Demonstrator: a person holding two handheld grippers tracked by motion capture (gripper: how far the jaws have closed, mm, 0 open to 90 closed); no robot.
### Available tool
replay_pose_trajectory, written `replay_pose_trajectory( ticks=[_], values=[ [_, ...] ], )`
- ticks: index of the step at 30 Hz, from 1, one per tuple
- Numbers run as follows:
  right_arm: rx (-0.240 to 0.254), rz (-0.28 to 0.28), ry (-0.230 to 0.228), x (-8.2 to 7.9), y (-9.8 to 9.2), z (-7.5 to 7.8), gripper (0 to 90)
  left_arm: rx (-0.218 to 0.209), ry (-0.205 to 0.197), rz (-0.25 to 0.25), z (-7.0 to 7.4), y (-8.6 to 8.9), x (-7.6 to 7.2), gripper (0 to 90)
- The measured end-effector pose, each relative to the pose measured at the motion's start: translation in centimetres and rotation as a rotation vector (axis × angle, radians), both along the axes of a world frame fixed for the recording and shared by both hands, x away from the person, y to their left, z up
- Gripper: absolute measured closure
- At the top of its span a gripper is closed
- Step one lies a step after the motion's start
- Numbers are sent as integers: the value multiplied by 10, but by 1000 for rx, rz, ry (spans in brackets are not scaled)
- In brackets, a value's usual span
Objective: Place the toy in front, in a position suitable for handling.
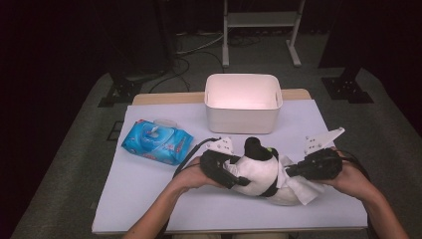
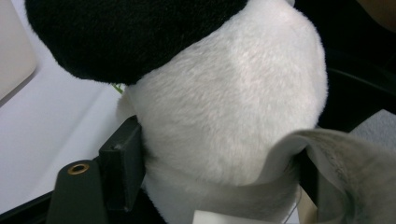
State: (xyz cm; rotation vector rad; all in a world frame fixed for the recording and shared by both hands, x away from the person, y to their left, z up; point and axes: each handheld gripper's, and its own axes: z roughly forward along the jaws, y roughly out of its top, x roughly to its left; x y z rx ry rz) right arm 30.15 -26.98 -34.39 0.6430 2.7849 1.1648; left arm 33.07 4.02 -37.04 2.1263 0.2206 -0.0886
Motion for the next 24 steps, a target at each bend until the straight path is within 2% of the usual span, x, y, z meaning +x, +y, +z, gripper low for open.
replay_pose_trajectory(
  ticks=[2, 4, 7, 9, 12, 14, 15, 17, 20, 21, 24],
  values=[
    [29, 4, 2, 1, 2, 2, 876, 2, -7, -3, 5, 2, 0, 282],
    [35, 8, -8, 2, 5, 4, 876, -3, -15, -4, 10, 5, 2, 294],
    [48, 19, -14, 4, 13, 5, 876, 12, -28, 1, 21, 11, 3, 302],
    [73, 31, -9, 7, 18, 6, 876, 27, -59, 6, 32, 15, 2, 307],
    [115, 47, -11, 11, 25, 8, 876, 31, -85, 18, 51, 23, 0, 309],
    [135, 57, -4, 13, 30, 6, 877, 54, -107, 17, 60, 26, -1, 310],
    [135, 57, -4, 13, 30, 6, 877, 54, -107, 17, 60, 26, -1, 310],
    [124, 65, -2, 14, 33, 4, 877, 84, -114, 10, 62, 25, -1, 309],
    [122, 54, 8, 14, 27, 1, 876, 65, -107, 3, 58, 19, -1, 304],
    [140, 41, 4, 13, 19, 4, 877, 52, -111, -3, 57, 14, 0, 299],
    [148, 28, -7, 11, 12, 10, 877, 46, -111, -4, 58, 9, 0, 291]
  ],
)
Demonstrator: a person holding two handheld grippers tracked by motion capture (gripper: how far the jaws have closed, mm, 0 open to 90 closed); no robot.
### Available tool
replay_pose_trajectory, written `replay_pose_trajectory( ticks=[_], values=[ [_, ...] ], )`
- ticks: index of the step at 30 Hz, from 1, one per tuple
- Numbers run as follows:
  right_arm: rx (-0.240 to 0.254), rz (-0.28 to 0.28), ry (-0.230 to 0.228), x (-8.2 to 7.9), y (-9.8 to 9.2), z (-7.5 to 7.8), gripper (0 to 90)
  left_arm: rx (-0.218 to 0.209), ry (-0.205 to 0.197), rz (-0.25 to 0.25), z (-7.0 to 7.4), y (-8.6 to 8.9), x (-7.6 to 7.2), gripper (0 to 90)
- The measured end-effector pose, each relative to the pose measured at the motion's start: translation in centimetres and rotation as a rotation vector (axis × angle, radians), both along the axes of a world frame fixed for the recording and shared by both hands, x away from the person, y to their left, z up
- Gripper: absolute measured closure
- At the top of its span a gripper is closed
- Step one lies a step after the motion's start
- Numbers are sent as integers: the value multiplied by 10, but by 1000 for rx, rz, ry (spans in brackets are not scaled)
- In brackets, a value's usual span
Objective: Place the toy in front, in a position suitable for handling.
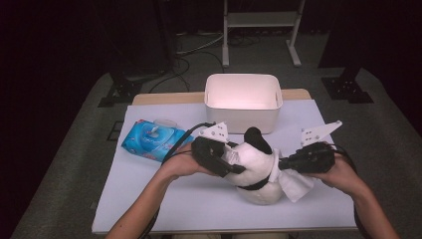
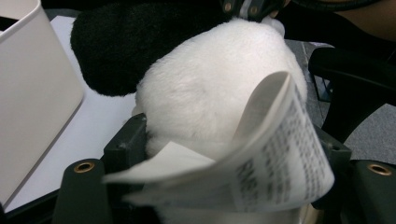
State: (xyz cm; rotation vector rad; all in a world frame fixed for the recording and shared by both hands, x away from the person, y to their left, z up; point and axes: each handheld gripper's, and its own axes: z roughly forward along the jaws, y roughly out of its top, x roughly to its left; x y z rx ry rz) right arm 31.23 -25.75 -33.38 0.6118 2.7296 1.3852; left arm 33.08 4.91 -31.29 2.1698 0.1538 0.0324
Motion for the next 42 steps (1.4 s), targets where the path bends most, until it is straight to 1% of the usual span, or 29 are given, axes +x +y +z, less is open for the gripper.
replay_pose_trajectory(
  ticks=[1, 2, 3, 4, 7, 9, 10, 14, 17, 20, 21, 24, 25, 27, 29, 31, 35, 37, 42],
  values=[
    [19, 0, -11, -1, -5, 9, 877, -3, -1, -2, 1, -2, 0, 289],
    [19, 0, -11, -1, -5, 9, 877, 0, -2, -7, 1, -4, 0, 289],
    [18, -1, -27, -1, -6, 19, 877, 0, -3, -7, 2, -6, -1, 287],
    [18, -1, -27, -1, -6, 19, 877, 4, -8, -10, 3, -8, 0, 287],
    [-8, 7, -46, 0, -3, 32, 877, 13, -10, -16, 5, -13, -1, 285],
    [-27, 19, -58, 1, 3, 44, 876, 13, -10, -17, 6, -15, -1, 284],
    [-27, 19, -58, 1, 3, 44, 876, 16, -13, -21, 6, -16, -1, 284],
    [-64, 38, -67, 3, 12, 54, 876, 19, -9, -19, 6, -18, -2, 282],
    [-85, 57, -81, 5, 19, 61, 876, 26, -12, -23, 7, -18, -2, 282],
    [-83, 65, -87, 4, 23, 65, 876, 24, -13, -25, 7, -20, -3, 282],
    [-92, 70, -97, 5, 27, 68, 876, 29, -17, -26, 7, -21, -3, 282],
    [-103, 70, -98, 5, 28, 67, 876, 31, -25, -18, 8, -21, -3, 298],
    [-90, 65, -98, 5, 28, 67, 875, 27, -30, -17, 8, -20, -4, 307],
    [-84, 63, -96, 5, 28, 67, 875, 27, -45, -23, 11, -18, -3, 317],
    [-76, 58, -107, 5, 29, 69, 875, 25, -44, -21, 13, -17, -2, 326],
    [-68, 62, -115, 6, 29, 70, 875, 35, -47, -26, 16, -16, -2, 329],
    [-70, 61, -112, 6, 30, 70, 875, 41, -52, -26, 24, -15, -1, 330],
    [-73, 61, -112, 6, 30, 69, 875, 61, -53, -35, 24, -17, -1, 329],
    [-70, 71, -123, 5, 33, 73, 874, 62, -61, -48, 24, -27, -4, 320]
  ],
)
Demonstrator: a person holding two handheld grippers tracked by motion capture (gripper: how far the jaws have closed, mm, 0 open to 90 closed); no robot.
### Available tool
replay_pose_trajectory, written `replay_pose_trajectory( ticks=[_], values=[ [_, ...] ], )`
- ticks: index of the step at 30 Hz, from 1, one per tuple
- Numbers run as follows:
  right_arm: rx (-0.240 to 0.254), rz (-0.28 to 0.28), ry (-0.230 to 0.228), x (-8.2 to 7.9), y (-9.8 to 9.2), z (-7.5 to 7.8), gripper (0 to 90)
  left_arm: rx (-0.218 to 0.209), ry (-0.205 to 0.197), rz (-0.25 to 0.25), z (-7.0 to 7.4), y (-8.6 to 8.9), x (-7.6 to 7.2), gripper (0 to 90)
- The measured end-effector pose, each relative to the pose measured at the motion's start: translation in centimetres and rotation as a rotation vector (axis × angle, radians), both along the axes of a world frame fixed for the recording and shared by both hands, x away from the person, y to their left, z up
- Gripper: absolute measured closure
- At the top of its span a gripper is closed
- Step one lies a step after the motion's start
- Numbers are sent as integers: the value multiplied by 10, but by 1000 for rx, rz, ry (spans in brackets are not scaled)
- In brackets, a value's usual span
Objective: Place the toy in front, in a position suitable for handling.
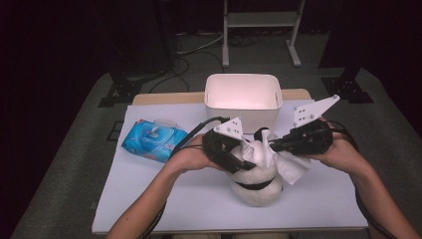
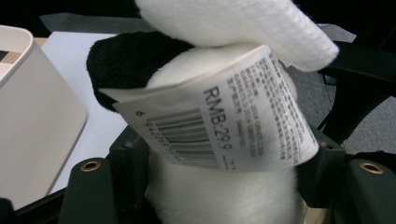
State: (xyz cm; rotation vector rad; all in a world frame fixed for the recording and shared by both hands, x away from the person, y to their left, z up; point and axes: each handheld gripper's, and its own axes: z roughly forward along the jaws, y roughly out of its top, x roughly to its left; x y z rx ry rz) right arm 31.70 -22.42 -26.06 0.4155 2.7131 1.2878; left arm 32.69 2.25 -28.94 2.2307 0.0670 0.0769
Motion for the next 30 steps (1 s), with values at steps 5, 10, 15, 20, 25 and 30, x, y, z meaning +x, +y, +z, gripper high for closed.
replay_pose_trajectory(
  ticks=[5, 10, 15, 20, 25, 30],
  values=[
    [-37, -1, 12, 0, 1, -4, 875, 11, -4, 2, -1, -5, 0, 255],
    [-64, -9, 25, 2, -1, -10, 877, 2, -1, 15, -2, -6, 0, 197],
    [-75, -25, 33, 2, -8, -13, 877, -9, -8, 24, 2, -2, 0, 190],
    [-72, -49, 47, 0, -17, -17, 877, -2, -9, 44, 2, 5, 1, 180],
    [-69, -57, 53, -2, -24, -20, 877, -11, -7, 57, 0, 13, 1, 180],
    [-83, -66, 52, -3, -28, -20, 877, 2, 5, 71, -7, 18, 2, 179]
  ],
)
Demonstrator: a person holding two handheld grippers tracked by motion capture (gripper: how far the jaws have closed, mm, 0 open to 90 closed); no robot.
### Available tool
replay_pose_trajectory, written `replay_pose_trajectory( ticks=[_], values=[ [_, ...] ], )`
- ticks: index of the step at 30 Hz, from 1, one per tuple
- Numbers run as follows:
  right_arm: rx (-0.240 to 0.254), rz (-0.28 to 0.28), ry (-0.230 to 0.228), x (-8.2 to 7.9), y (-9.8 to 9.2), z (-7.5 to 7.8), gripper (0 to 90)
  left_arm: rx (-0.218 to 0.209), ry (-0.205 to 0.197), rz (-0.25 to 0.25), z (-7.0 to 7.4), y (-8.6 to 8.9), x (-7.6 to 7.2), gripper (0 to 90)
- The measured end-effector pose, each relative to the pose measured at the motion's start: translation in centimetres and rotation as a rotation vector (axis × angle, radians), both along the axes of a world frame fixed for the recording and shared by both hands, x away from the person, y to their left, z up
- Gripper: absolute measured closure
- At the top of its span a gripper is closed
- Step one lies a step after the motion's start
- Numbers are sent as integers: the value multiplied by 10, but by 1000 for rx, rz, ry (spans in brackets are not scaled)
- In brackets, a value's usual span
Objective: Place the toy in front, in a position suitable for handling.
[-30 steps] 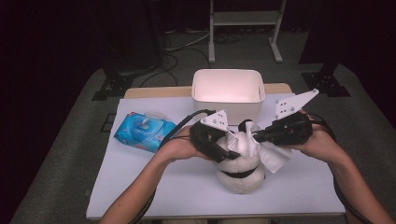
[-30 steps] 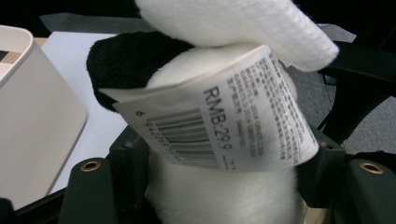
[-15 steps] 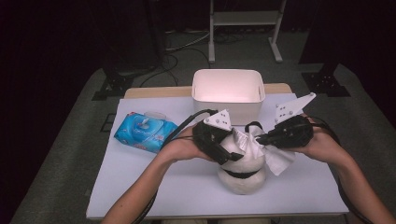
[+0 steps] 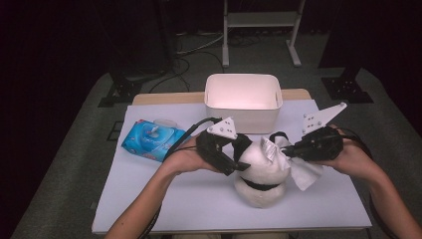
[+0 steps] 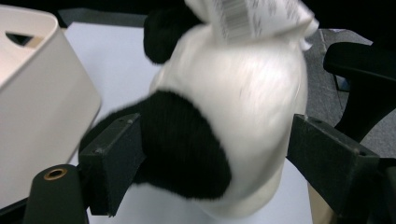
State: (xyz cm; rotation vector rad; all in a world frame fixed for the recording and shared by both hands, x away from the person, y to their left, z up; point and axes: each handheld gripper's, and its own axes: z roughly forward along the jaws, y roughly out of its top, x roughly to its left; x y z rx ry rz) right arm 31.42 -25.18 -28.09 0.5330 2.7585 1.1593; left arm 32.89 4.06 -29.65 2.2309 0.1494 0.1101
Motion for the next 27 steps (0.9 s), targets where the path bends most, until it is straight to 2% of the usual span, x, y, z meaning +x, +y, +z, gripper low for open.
replay_pose_trajectory(
  ticks=[7, 9, 16, 17, 20, 21, 24, 25, 26, 27],
  values=[
    [6, -18, 10, -1, -7, -3, 877, -7, 37, 13, -18, 1, 1, 167],
    [2, -19, 10, -2, -8, -3, 877, -5, 37, 12, -20, 1, 2, 166],
    [-2, -22, 15, -4, -11, -3, 877, -21, 82, 13, -32, -3, 4, 151],
    [0, -19, 16, -4, -12, -4, 877, -19, 99, 5, -36, -6, 5, 126],
    [6, -15, 21, -5, -13, -4, 876, -13, 103, -14, -39, -9, 6, 115],
    [11, -16, 25, -6, -14, -4, 877, -37, 128, -13, -44, -13, 6, 112],
    [12, -12, 21, -7, -14, -4, 876, -51, 137, -20, -47, -17, 7, 117],
    [11, -18, 20, -7, -15, -4, 877, -76, 141, -22, -49, -18, 8, 133],
    [11, -18, 20, -7, -15, -4, 877, -76, 141, -22, -49, -18, 8, 158],
    [20, -23, 19, -7, -16, -4, 877, -102, 147, -20, -48, -16, 10, 192]
  ],
)
